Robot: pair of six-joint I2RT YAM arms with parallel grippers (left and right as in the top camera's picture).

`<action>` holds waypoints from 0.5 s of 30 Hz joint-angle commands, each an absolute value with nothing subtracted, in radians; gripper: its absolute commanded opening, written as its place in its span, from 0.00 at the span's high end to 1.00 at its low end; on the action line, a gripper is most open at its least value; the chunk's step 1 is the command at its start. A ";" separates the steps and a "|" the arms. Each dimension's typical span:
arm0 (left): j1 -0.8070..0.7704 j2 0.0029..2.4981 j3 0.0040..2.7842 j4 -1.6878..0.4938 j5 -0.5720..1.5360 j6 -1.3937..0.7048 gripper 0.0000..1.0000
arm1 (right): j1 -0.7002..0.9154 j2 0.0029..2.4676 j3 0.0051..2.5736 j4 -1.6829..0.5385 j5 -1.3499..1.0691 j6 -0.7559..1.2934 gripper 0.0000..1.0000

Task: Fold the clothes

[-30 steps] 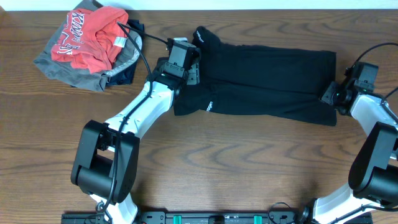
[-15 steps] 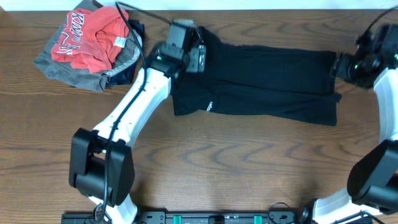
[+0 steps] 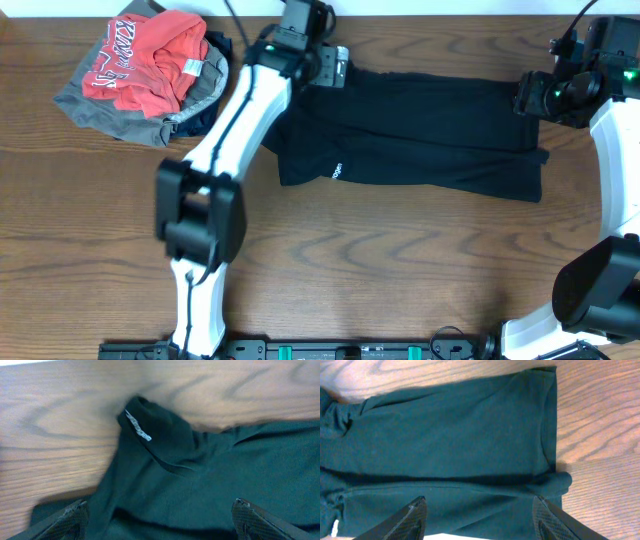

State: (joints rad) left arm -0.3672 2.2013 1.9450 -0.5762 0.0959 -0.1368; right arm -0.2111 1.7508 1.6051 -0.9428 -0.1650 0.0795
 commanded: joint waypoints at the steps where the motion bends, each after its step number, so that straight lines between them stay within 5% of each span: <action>1: -0.363 2.261 2.003 -0.561 0.128 -0.176 0.07 | -0.195 1.739 1.619 -0.947 -0.168 0.093 0.35; 15: -0.364 2.381 2.003 -0.406 0.146 -0.325 0.13 | -0.195 1.739 1.619 -0.973 -0.130 0.092 0.37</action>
